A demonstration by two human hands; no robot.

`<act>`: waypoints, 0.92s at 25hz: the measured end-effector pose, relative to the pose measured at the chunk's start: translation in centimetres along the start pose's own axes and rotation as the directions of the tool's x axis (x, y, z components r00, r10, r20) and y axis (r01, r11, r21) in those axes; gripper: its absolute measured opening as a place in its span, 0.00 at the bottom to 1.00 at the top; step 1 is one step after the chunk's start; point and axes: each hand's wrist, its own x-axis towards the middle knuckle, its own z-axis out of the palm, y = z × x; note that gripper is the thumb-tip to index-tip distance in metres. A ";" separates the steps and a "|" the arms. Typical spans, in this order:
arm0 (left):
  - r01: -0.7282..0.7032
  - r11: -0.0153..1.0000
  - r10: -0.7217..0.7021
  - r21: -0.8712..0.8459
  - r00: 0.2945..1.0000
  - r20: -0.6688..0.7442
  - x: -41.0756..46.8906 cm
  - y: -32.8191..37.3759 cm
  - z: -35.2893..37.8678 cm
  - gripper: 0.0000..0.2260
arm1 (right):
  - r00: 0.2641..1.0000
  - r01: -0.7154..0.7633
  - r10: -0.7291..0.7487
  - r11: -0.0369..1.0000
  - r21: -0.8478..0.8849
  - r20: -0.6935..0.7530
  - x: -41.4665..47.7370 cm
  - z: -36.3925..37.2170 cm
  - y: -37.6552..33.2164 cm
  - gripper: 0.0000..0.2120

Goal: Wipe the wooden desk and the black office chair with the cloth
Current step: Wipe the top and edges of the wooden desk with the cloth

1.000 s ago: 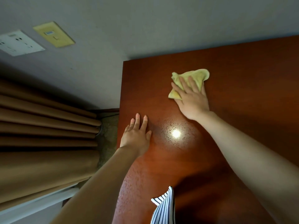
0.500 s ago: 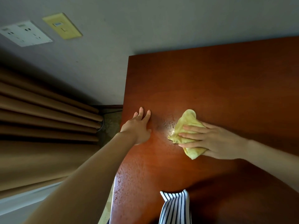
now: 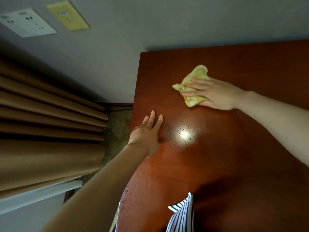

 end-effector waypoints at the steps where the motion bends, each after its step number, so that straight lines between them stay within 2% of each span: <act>1: 0.000 1.000 0.000 0.002 1.000 -0.002 0.1 0.0 0.1 0.37 | 0.999 -0.037 0.037 0.999 0.000 -0.005 0.7 -0.2 0.3 0.25; 4: -0.006 1.000 0.005 0.017 1.000 0.008 0.5 -0.2 0.3 0.36 | 0.967 -0.243 0.239 0.969 -0.037 -0.090 3.4 -0.9 0.7 0.25; 7: -0.022 1.000 0.022 -0.002 1.000 0.016 0.5 -0.6 0.6 0.35 | 0.856 -0.474 0.482 0.876 0.087 -0.187 5.1 0.5 -2.1 0.23; 9: -0.034 0.997 0.036 -0.069 0.998 0.043 0.5 -1.1 0.5 0.35 | 0.795 -0.547 0.572 0.820 0.167 -0.200 5.4 1.2 -4.5 0.23; 11: -0.045 0.989 0.058 -0.142 0.994 0.088 0.5 -1.7 0.1 0.33 | 0.806 -0.545 0.567 0.823 0.160 -0.171 4.4 1.8 -6.3 0.23; 15: -0.126 0.992 0.126 -0.001 0.991 0.033 -0.2 -2.2 0.2 0.29 | 0.828 -0.544 0.555 0.830 0.127 -0.078 0.6 3.0 -9.1 0.24; 18: -0.211 0.975 0.213 0.063 0.977 -0.018 -1.9 -2.5 1.6 0.29 | 0.803 -0.589 0.595 0.802 0.104 -0.043 -1.8 4.5 -13.4 0.24; 23: -0.300 0.951 0.303 0.069 0.952 -0.040 -4.5 -4.6 4.3 0.29 | 0.734 -0.672 0.679 0.729 0.129 -0.019 -3.4 7.0 -20.0 0.24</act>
